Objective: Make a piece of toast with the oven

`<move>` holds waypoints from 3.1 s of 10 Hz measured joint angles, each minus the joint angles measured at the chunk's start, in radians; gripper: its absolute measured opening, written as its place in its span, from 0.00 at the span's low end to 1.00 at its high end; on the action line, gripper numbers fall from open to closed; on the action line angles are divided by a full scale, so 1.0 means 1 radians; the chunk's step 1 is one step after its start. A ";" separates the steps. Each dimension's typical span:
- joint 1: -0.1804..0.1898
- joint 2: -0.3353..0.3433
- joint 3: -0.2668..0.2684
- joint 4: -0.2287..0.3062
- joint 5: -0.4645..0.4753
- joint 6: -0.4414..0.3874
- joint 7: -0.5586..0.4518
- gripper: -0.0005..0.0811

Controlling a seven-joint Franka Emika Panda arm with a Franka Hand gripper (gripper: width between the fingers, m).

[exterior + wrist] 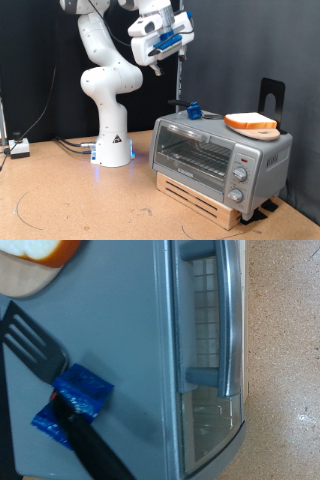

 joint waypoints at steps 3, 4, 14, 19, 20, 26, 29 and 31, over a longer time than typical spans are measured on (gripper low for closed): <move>-0.004 0.030 -0.003 -0.037 0.000 0.074 -0.012 1.00; -0.004 0.030 -0.003 -0.037 0.000 0.072 -0.012 1.00; 0.007 0.137 -0.023 -0.260 -0.037 0.269 -0.165 1.00; 0.005 0.220 -0.029 -0.282 -0.034 0.370 -0.171 1.00; 0.002 0.221 -0.034 -0.281 -0.035 0.370 -0.171 1.00; -0.148 0.312 -0.056 -0.281 -0.199 0.413 -0.132 1.00; -0.193 0.402 -0.096 -0.259 -0.213 0.512 -0.157 1.00; -0.195 0.452 -0.118 -0.216 -0.164 0.495 -0.215 1.00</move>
